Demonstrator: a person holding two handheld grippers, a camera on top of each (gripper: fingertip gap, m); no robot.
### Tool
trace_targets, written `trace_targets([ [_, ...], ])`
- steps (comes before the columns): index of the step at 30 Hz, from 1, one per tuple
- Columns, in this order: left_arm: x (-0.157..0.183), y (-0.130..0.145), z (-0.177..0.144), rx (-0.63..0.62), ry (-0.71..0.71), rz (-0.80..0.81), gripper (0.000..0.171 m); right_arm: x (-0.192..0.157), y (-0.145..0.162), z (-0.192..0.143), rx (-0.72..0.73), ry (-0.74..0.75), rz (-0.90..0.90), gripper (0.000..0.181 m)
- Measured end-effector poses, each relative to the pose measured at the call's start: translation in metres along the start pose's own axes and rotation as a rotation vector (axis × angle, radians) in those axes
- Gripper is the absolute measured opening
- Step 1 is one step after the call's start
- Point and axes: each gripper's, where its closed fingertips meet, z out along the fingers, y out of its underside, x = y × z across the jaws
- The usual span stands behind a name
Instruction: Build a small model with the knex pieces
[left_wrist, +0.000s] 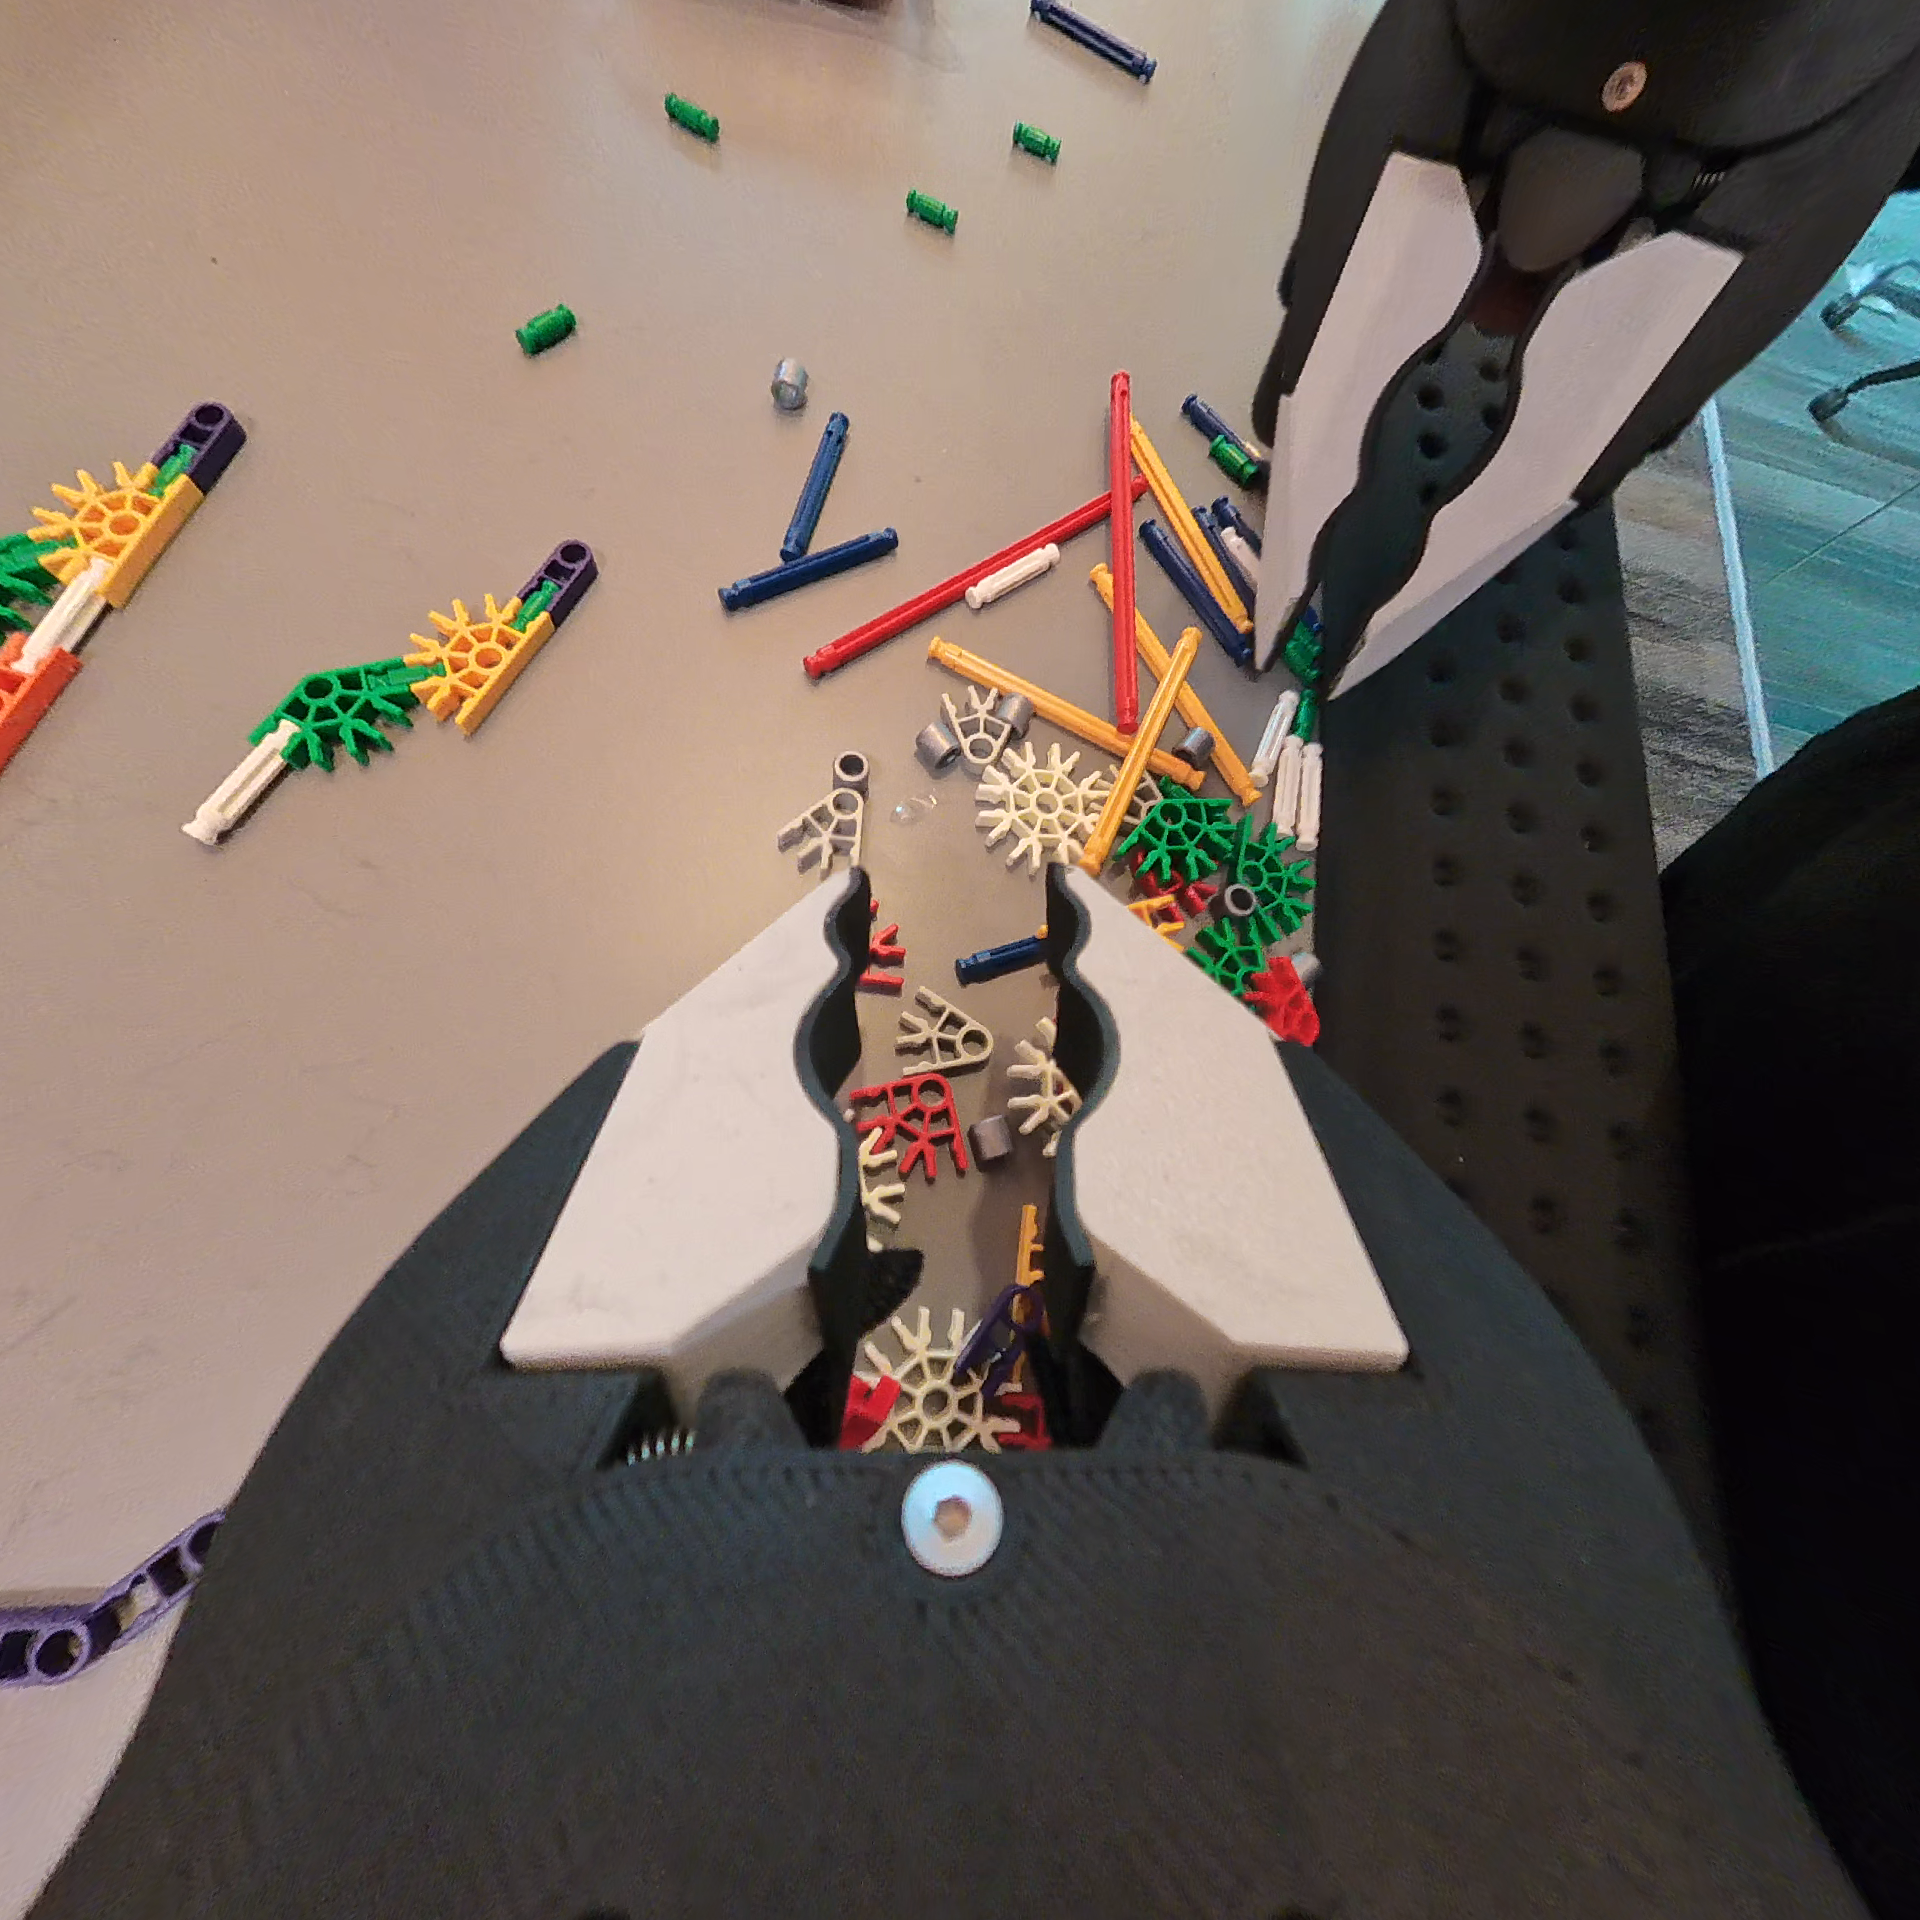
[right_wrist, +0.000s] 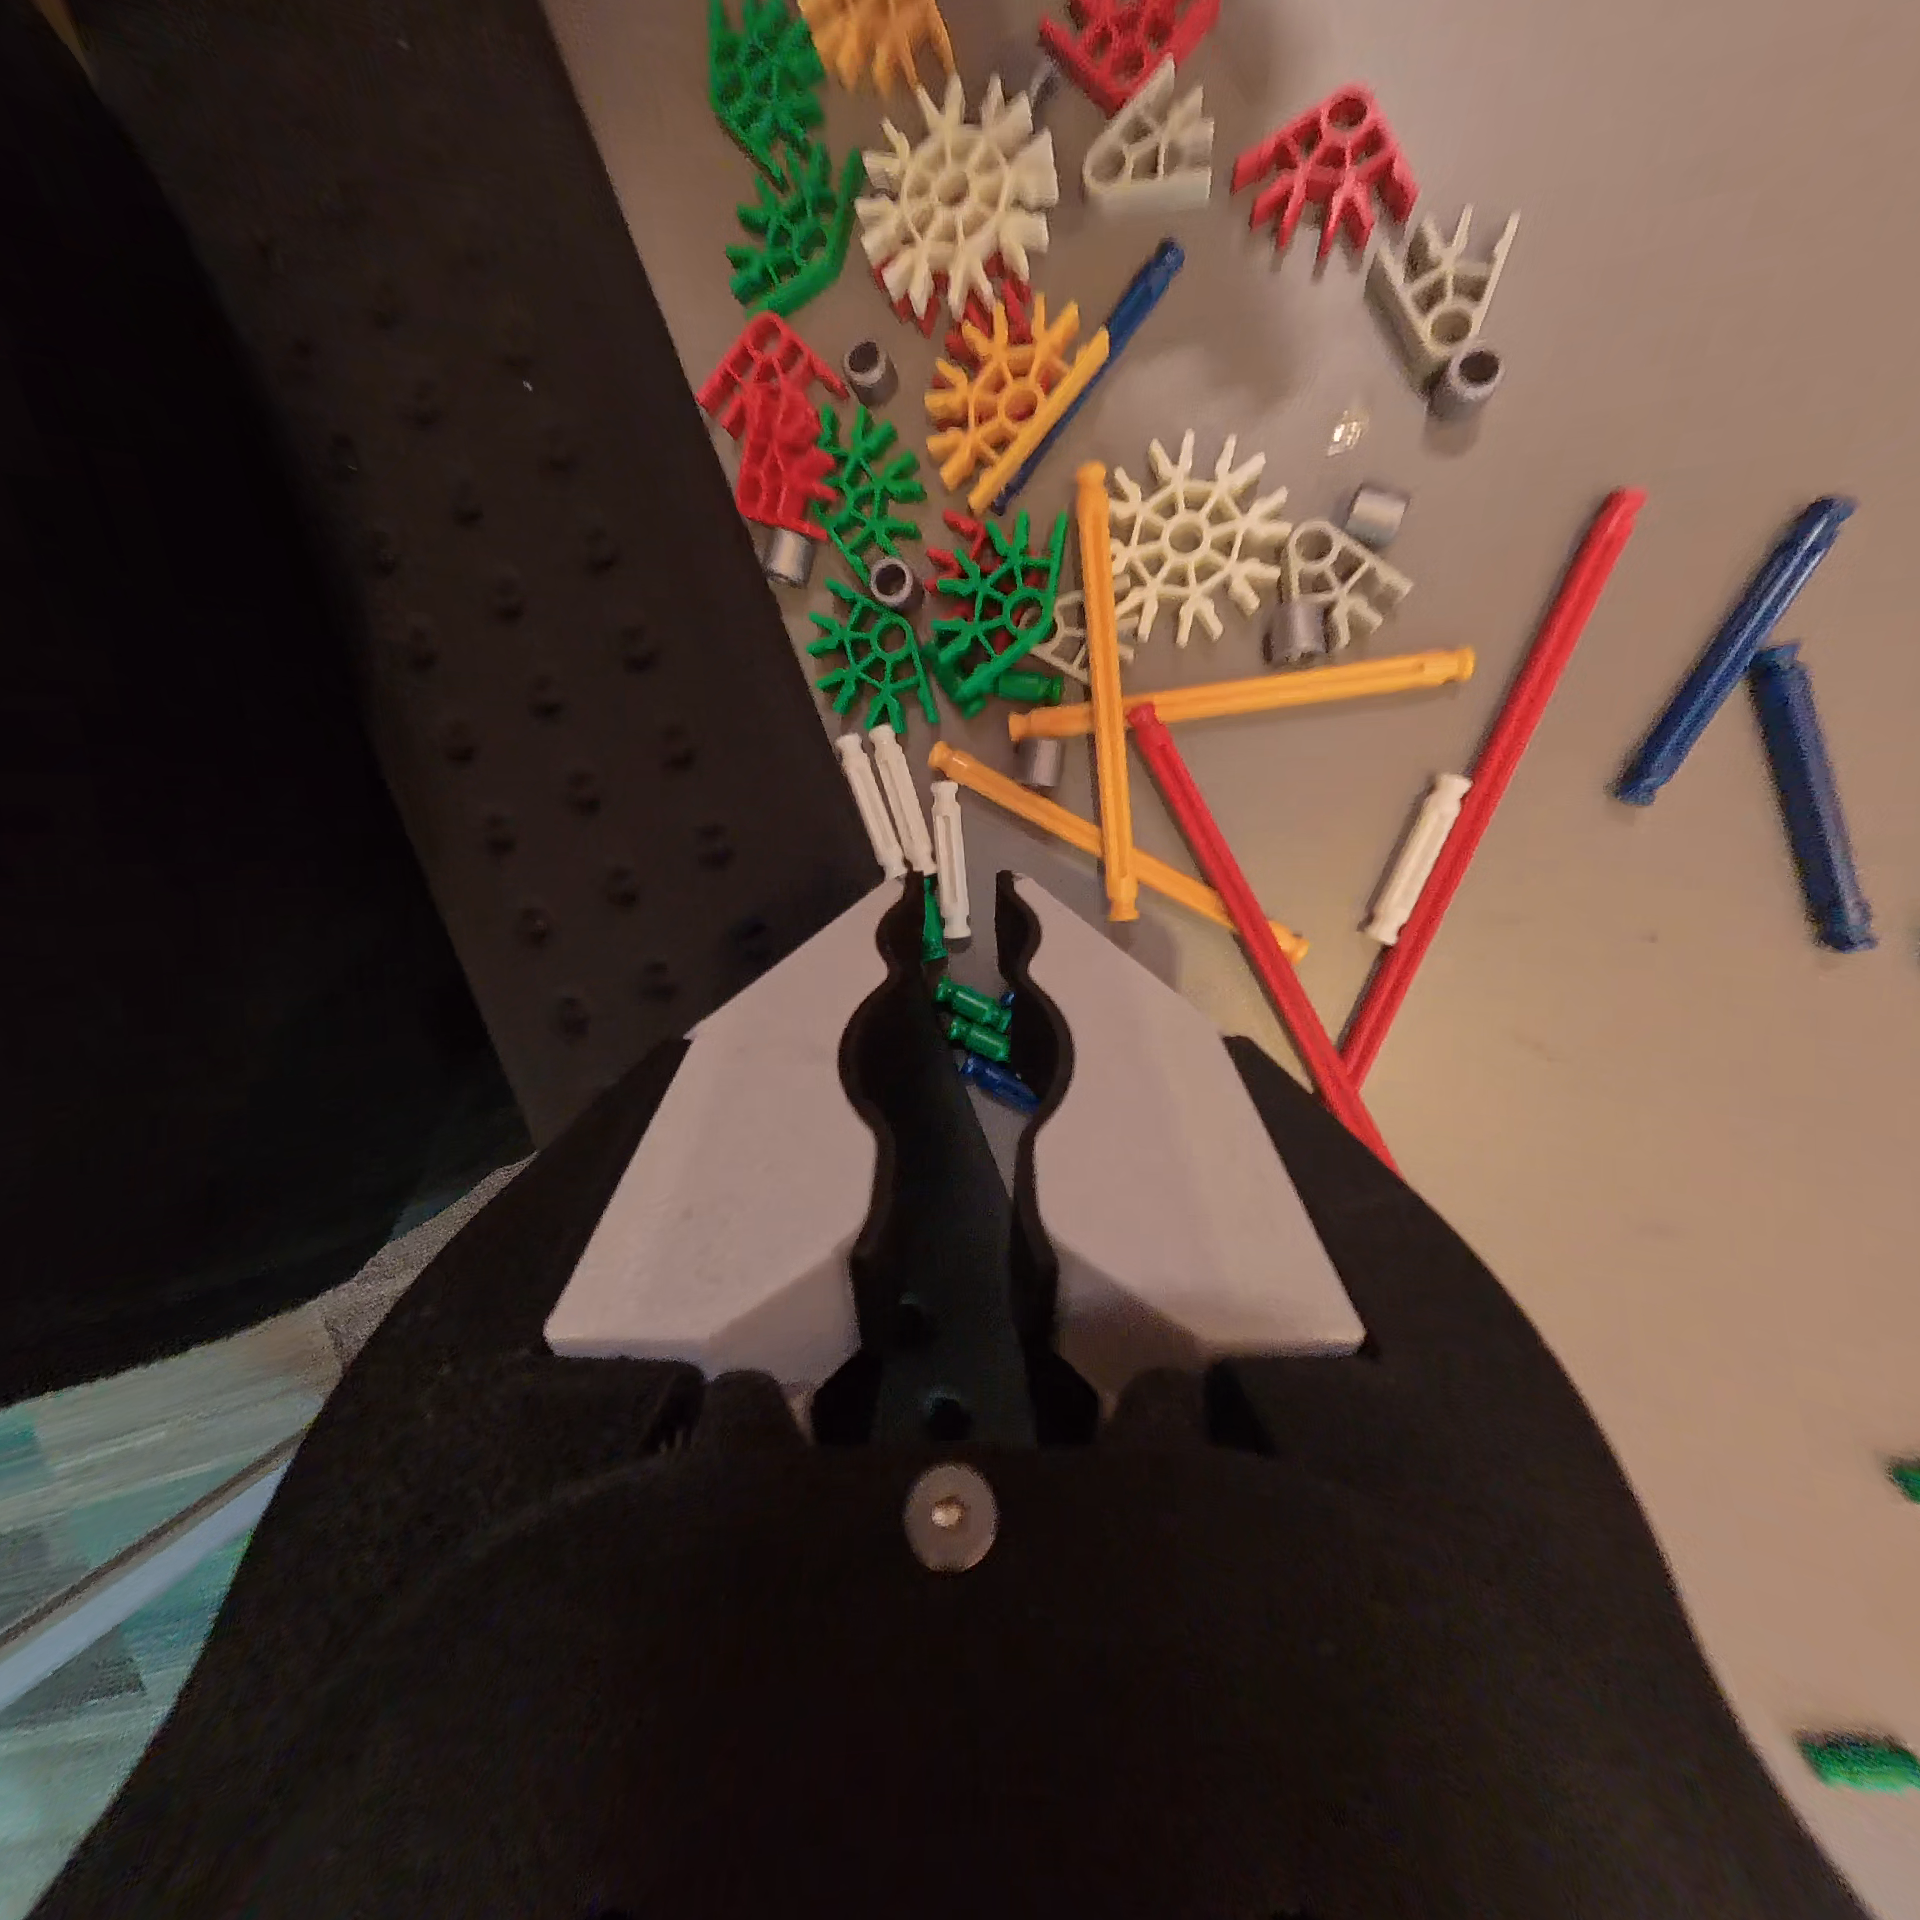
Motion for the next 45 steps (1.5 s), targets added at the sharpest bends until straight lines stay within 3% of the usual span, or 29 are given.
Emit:
trace_targets([
  [5,-0.002,0.002,0.001,-0.008,-0.002,0.001,0.032,-0.003,0.001,0.018,0.015,0.002,0.056,0.009],
  [15,-0.006,0.006,-0.004,0.007,-0.021,-0.015,0.032,0.008,-0.004,0.018,0.039,0.061,0.031,0.003],
  [18,-0.012,0.004,-0.008,0.022,-0.037,-0.024,0.031,0.01,-0.029,0.0,0.122,0.049,0.009,0.003],
  [21,-0.023,-0.006,-0.01,0.054,-0.061,-0.017,0.027,0.04,-0.06,-0.016,0.175,0.134,-0.026,0.003],
  [28,-0.05,-0.041,0.003,0.054,-0.134,0.226,0.026,0.098,-0.114,-0.013,0.192,0.13,-0.141,0.002],
  [34,-0.048,-0.044,0.016,-0.015,-0.133,0.375,0.017,0.101,-0.129,-0.013,0.151,0.098,-0.26,0.002],
  [37,-0.051,-0.038,0.02,-0.059,-0.122,0.378,0.004,0.1,-0.13,-0.012,0.135,0.077,-0.296,0.002],
  [43,-0.063,-0.037,0.018,-0.061,-0.102,0.361,0.003,0.109,-0.136,-0.014,0.179,0.055,-0.259,0.004],
  [45,-0.079,-0.031,0.017,-0.077,-0.125,0.358,0.003,0.121,-0.136,-0.02,0.21,0.064,-0.203,0.02],
])
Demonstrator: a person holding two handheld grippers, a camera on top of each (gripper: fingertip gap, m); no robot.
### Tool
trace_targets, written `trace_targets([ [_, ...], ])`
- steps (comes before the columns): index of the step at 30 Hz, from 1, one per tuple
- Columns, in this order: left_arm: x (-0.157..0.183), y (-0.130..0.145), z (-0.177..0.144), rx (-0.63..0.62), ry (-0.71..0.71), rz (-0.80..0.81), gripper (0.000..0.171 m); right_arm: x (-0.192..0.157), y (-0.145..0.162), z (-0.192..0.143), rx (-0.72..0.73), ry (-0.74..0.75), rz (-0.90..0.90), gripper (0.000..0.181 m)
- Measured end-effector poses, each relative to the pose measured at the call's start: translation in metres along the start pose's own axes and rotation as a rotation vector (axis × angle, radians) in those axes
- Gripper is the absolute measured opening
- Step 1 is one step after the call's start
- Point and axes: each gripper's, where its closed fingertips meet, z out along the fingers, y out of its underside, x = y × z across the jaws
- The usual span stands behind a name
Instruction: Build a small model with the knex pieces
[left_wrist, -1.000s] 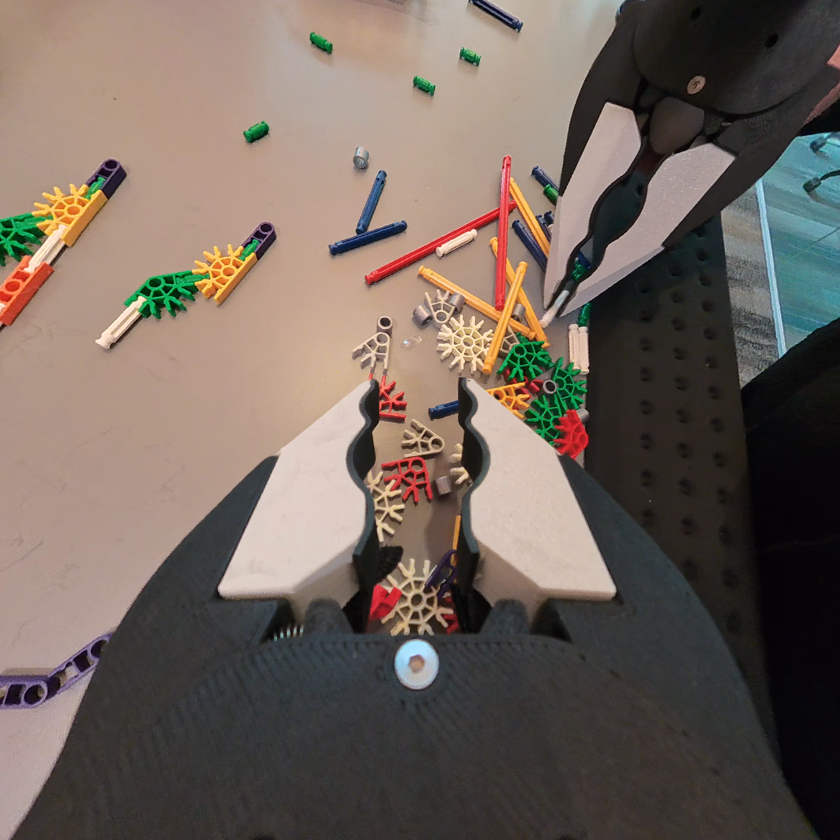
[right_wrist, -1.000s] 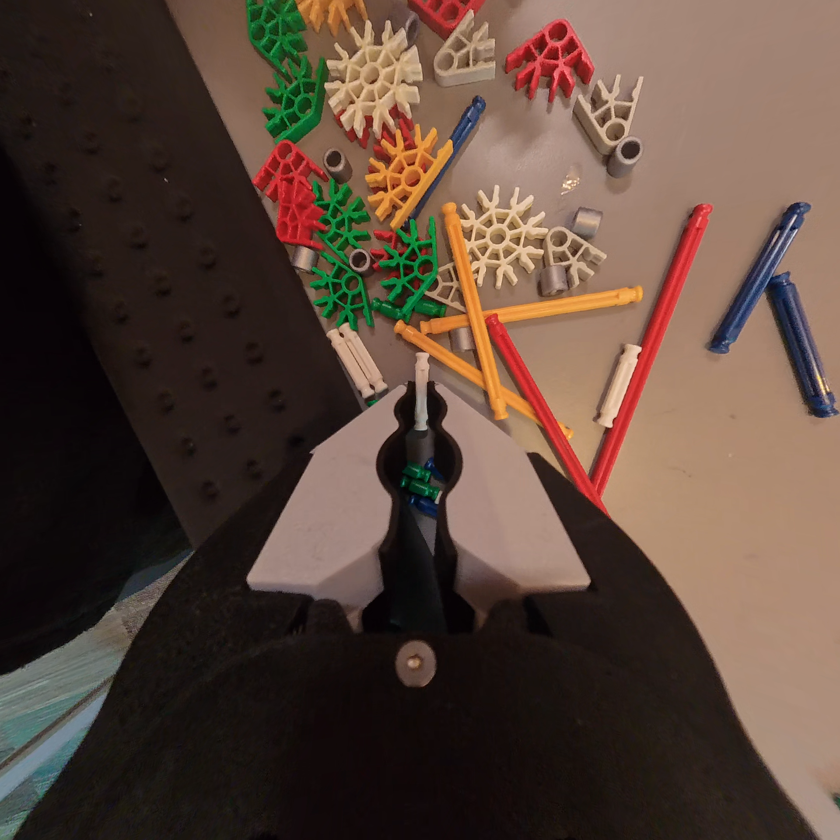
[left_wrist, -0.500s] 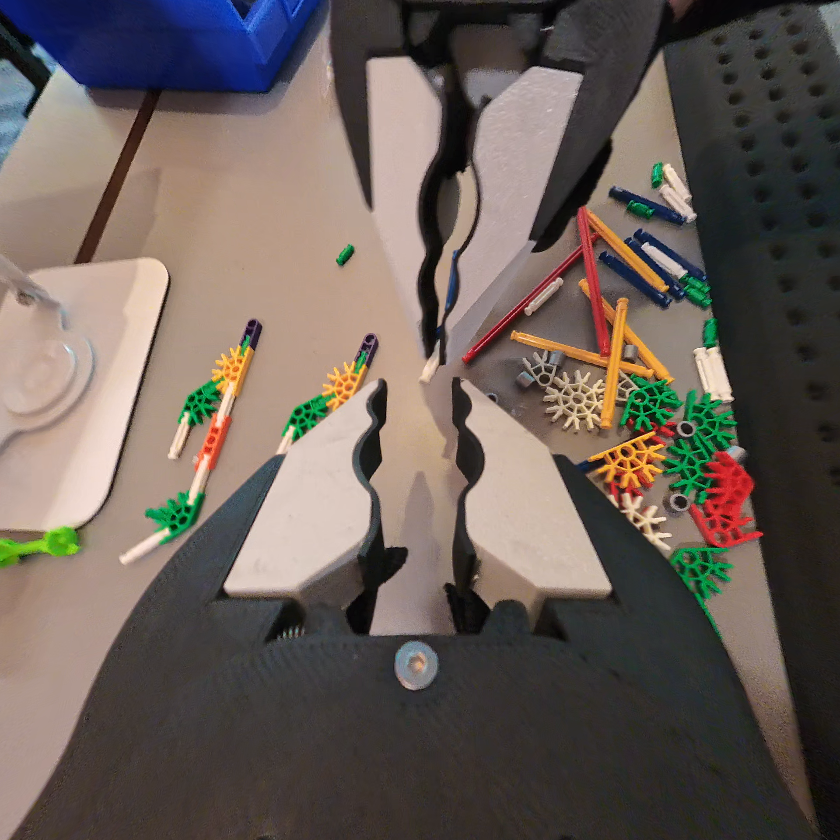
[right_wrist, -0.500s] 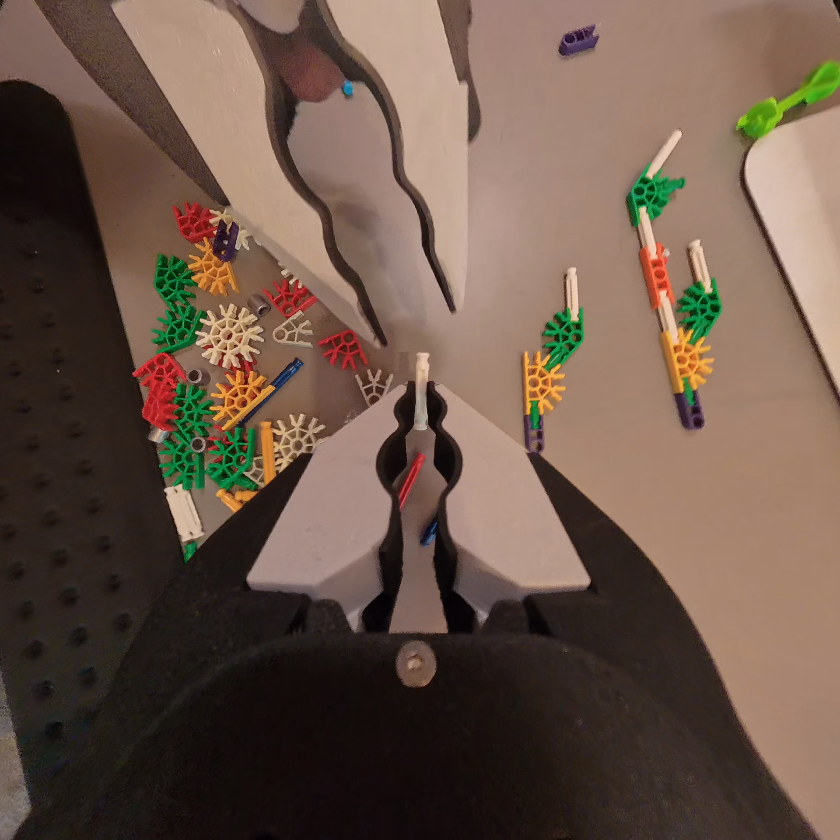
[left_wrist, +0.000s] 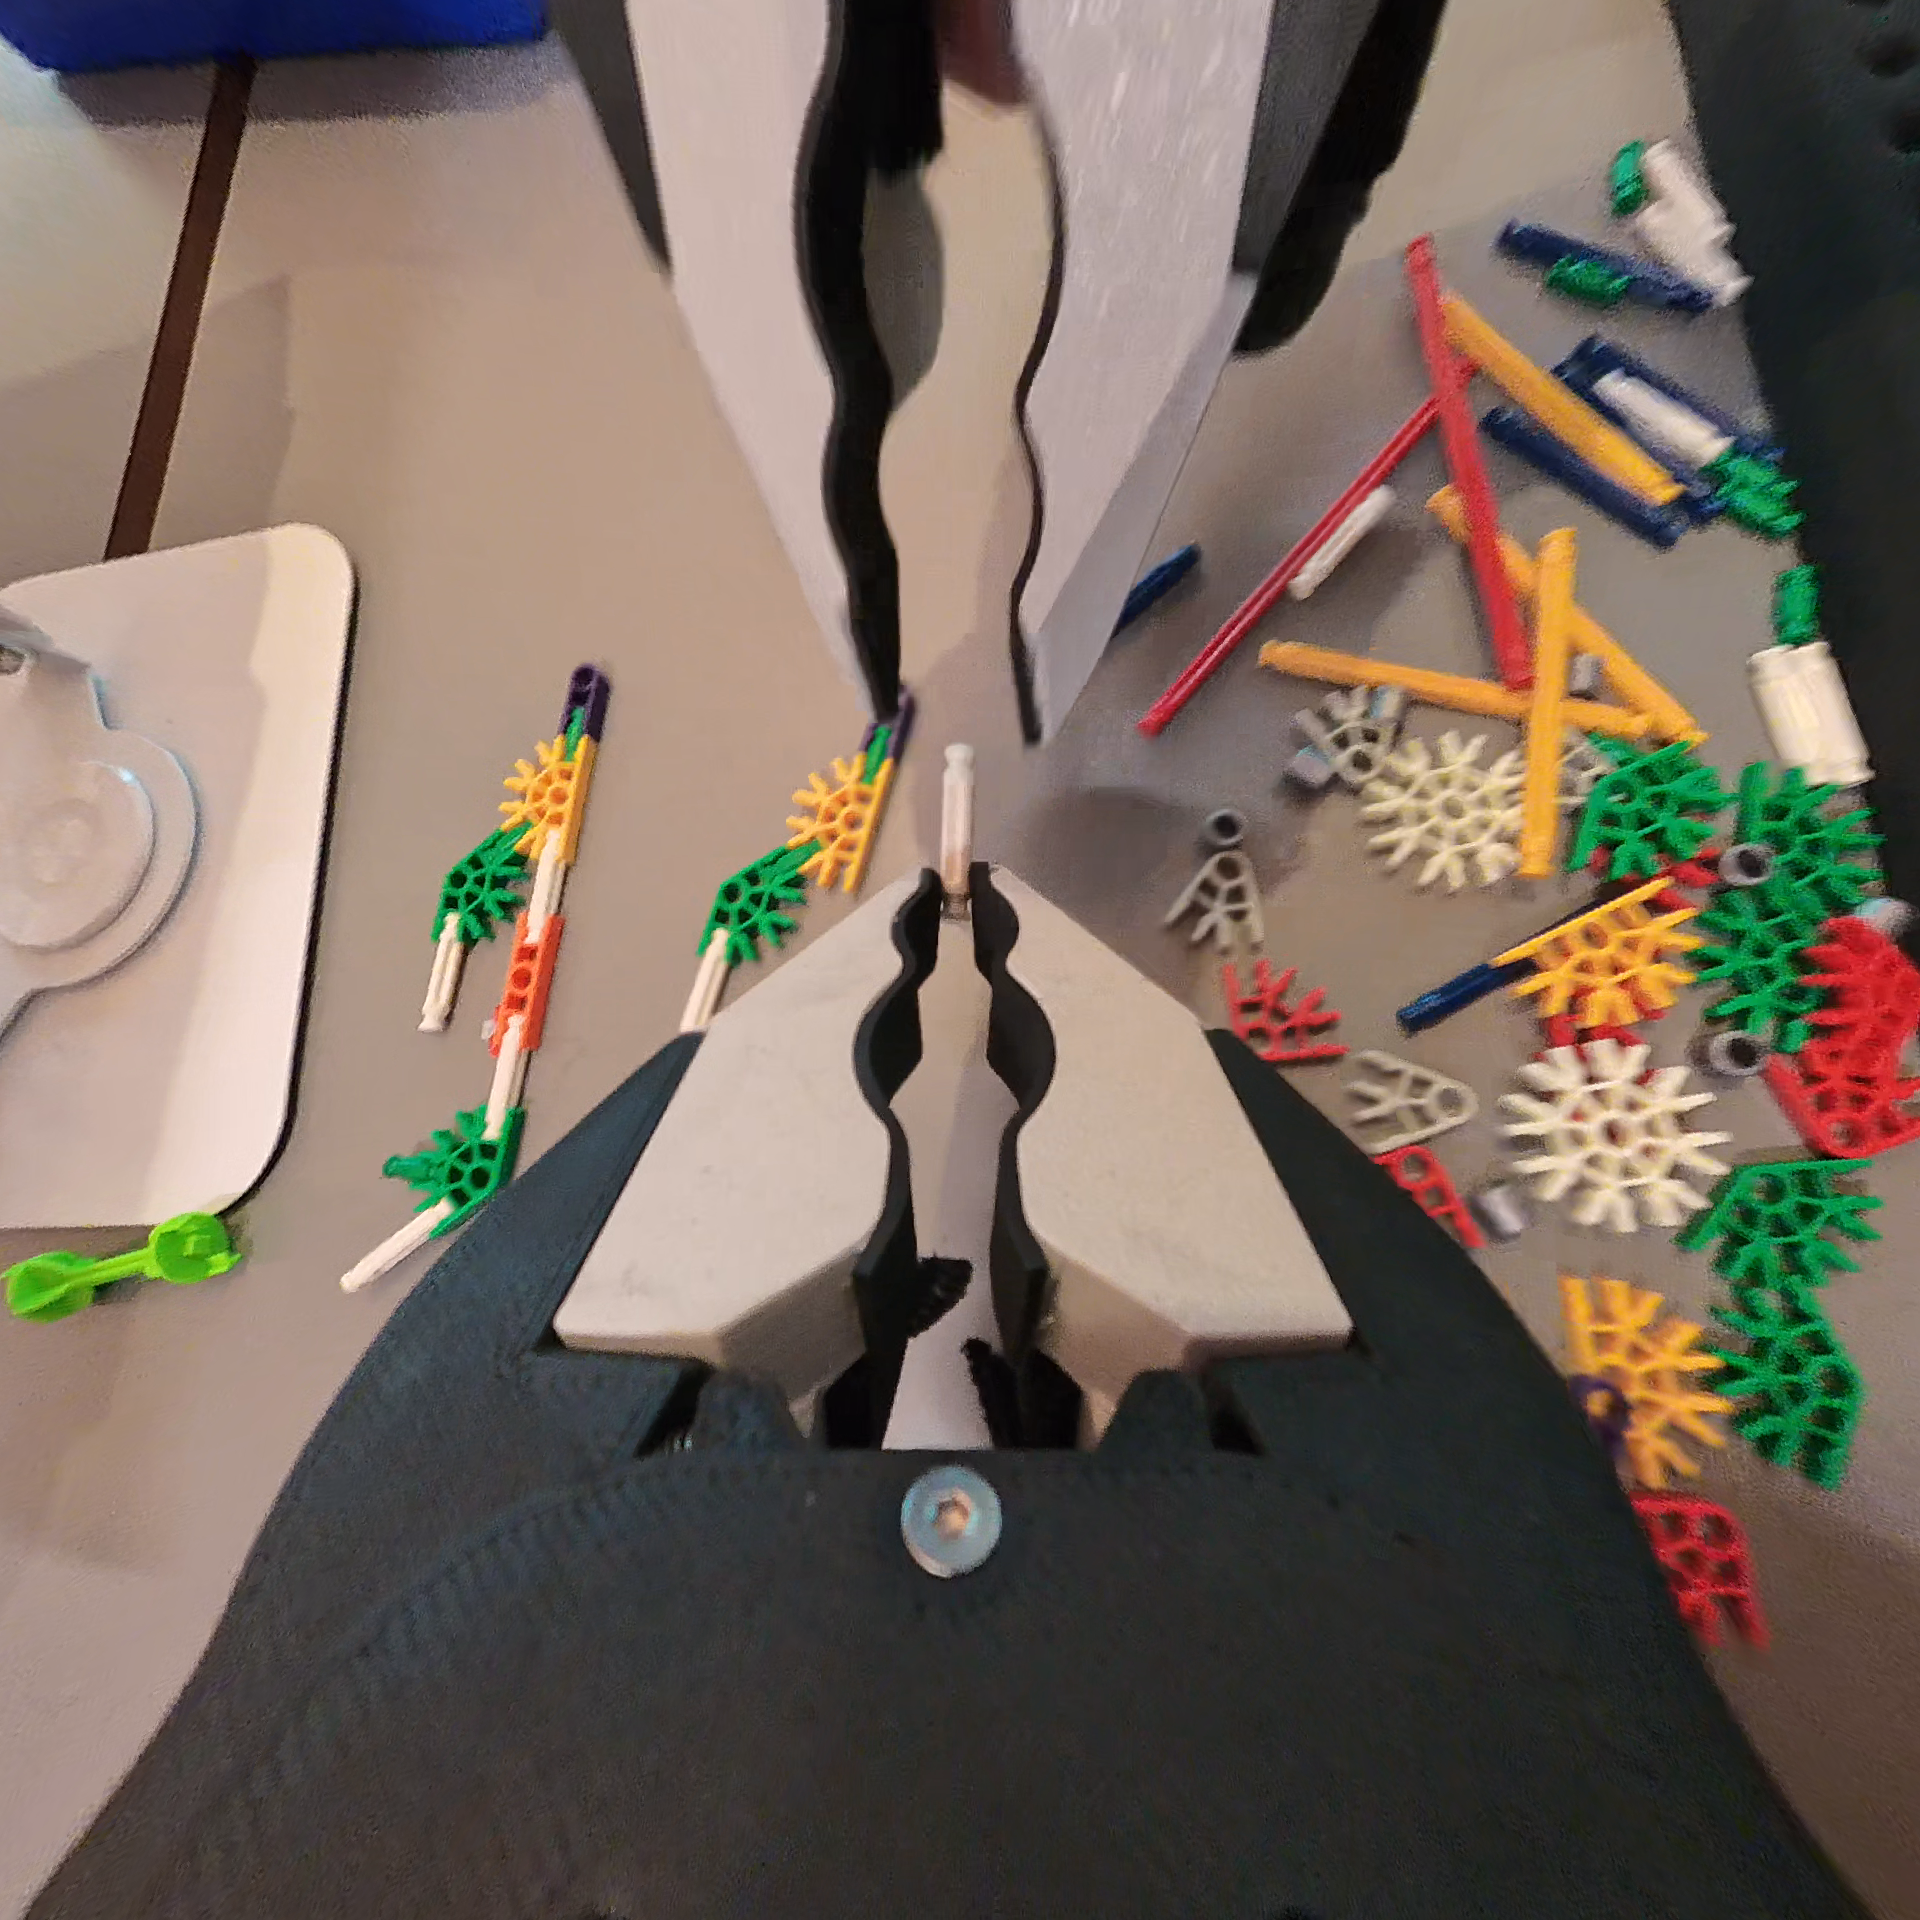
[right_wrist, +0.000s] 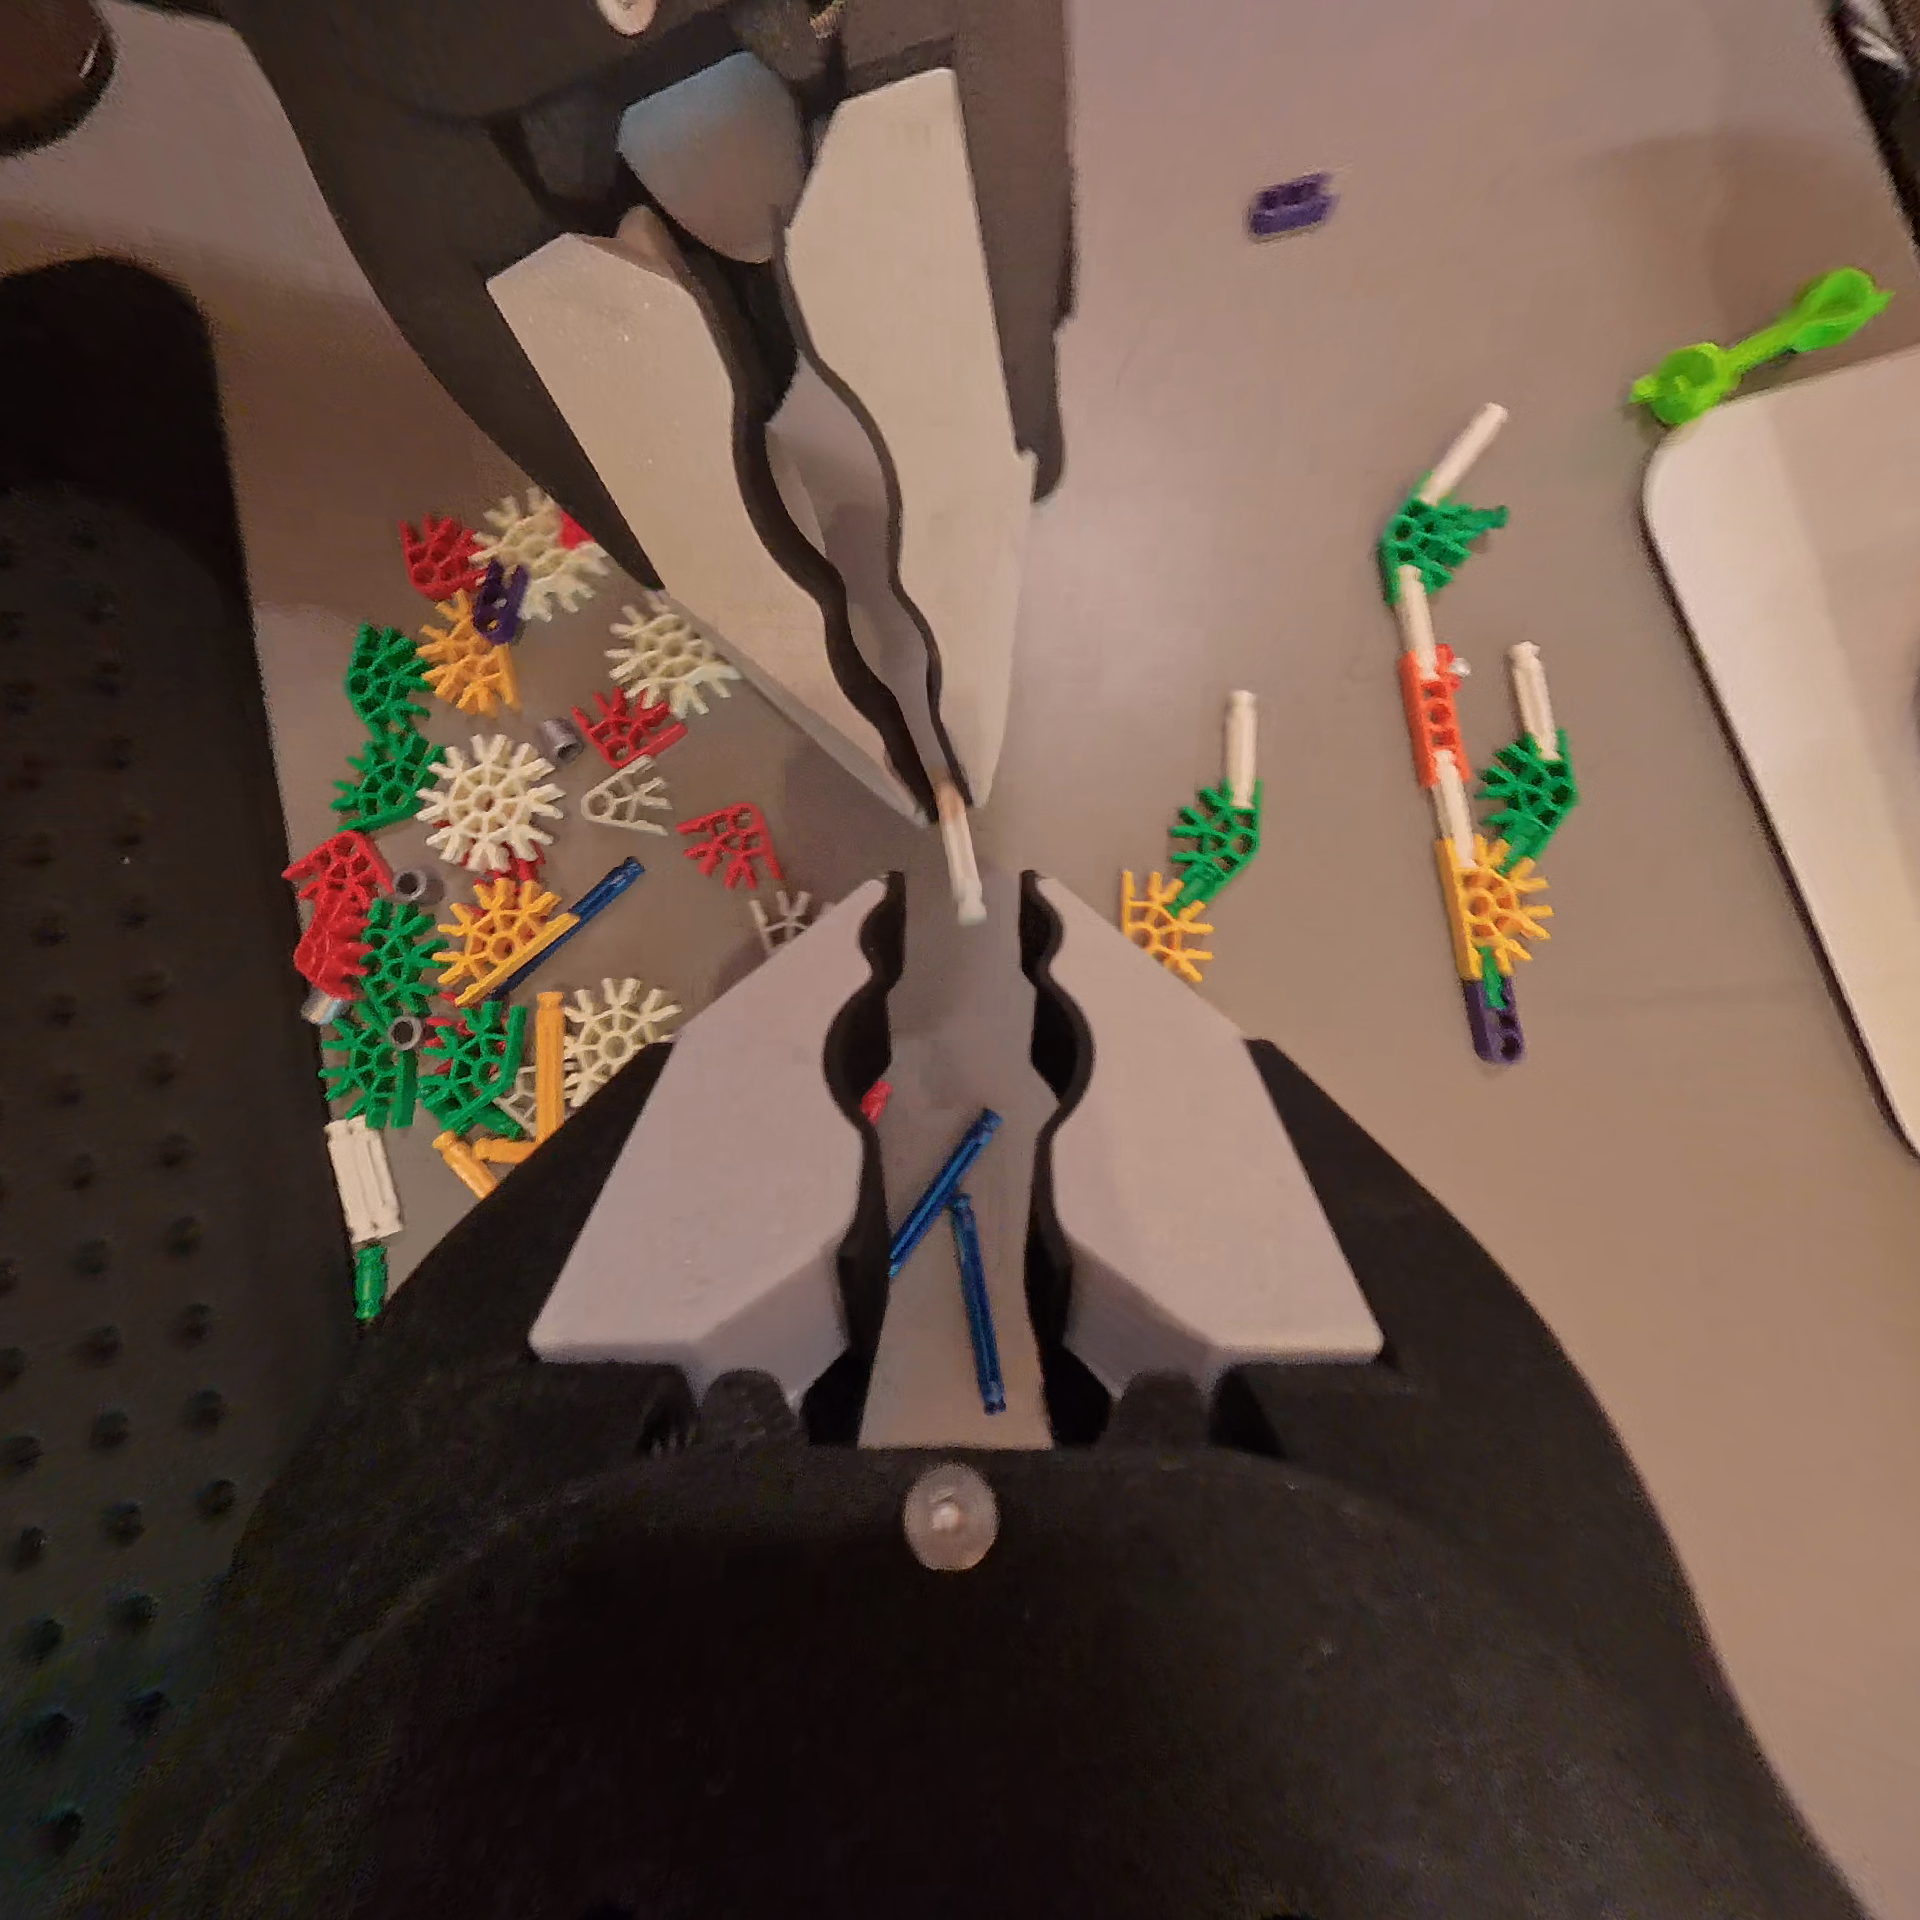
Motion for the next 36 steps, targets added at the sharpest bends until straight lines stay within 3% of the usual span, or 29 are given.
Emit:
trace_targets([
  [8,-0.028,0.04,0.021,-0.104,0.04,0.1,0.003,0.034,0.027,0.016,-0.005,0.057,0.06,0.0],
  [26,-0.034,0.041,0.044,-0.138,0.118,0.192,0.003,0.048,0.032,0.039,-0.016,0.063,0.055,0.0],
  [36,-0.035,0.044,0.042,-0.151,0.132,0.202,0.003,0.048,0.025,0.051,-0.026,0.039,0.051,0.0],
])
